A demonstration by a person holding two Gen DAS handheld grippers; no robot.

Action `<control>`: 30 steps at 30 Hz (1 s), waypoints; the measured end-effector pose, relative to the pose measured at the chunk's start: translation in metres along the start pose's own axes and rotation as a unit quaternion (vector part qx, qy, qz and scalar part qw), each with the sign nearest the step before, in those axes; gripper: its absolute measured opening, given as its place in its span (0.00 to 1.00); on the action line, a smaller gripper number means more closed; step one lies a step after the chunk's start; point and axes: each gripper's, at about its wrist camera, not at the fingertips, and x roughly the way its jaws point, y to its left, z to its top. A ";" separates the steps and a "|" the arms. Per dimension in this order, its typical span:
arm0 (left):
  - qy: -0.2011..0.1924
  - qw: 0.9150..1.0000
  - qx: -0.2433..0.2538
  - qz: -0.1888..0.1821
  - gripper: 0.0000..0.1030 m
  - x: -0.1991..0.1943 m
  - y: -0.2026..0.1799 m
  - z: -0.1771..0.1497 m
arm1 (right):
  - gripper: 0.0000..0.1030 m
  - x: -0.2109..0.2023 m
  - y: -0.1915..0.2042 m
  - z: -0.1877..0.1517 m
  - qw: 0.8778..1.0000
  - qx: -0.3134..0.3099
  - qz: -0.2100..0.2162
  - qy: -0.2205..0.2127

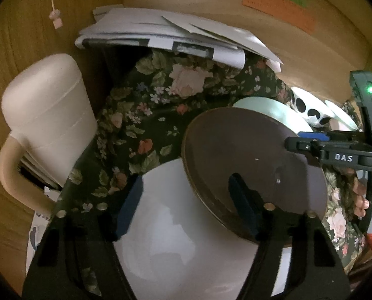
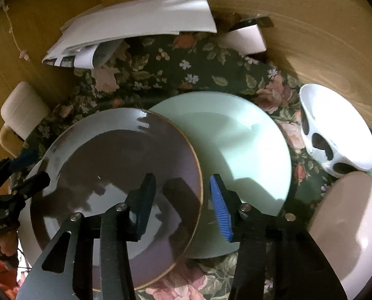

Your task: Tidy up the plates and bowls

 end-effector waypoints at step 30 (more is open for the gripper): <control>0.045 0.996 -0.026 -0.075 0.36 0.010 0.006 -0.008 | 0.27 -0.021 0.004 -0.014 0.999 0.019 0.040 -0.012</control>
